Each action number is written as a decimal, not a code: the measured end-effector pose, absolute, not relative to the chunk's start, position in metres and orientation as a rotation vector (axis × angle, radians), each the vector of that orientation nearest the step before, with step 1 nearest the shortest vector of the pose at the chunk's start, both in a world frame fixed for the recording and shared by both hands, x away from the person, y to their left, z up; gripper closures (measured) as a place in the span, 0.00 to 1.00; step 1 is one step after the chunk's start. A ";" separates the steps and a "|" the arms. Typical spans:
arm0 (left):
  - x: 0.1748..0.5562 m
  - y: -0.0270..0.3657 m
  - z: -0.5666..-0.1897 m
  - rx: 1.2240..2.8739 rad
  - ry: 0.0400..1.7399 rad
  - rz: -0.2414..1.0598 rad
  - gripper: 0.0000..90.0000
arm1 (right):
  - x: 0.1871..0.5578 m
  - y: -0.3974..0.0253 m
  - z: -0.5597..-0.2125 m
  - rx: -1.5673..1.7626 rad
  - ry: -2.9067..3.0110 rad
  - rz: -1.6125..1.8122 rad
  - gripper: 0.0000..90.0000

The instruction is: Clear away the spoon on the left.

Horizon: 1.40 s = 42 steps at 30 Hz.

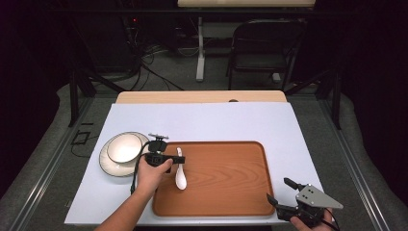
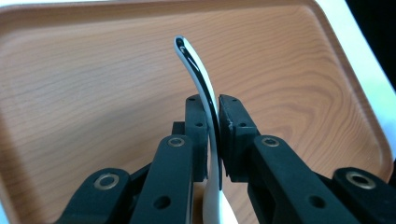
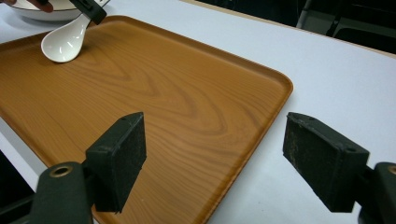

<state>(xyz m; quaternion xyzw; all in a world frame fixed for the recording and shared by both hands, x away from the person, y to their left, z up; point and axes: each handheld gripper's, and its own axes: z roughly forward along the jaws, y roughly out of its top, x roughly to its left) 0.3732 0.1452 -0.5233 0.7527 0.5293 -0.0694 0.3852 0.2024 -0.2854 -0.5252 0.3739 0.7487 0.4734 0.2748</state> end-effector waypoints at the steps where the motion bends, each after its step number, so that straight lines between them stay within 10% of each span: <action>1: 0.374 0.146 -0.526 1.910 1.358 -0.184 0.91 | 0.202 -0.285 -0.525 1.005 2.013 1.273 0.23; 42: 0.379 0.151 -0.539 1.960 1.447 -0.132 0.64 | 0.202 -0.286 -0.525 1.003 2.012 1.273 0.23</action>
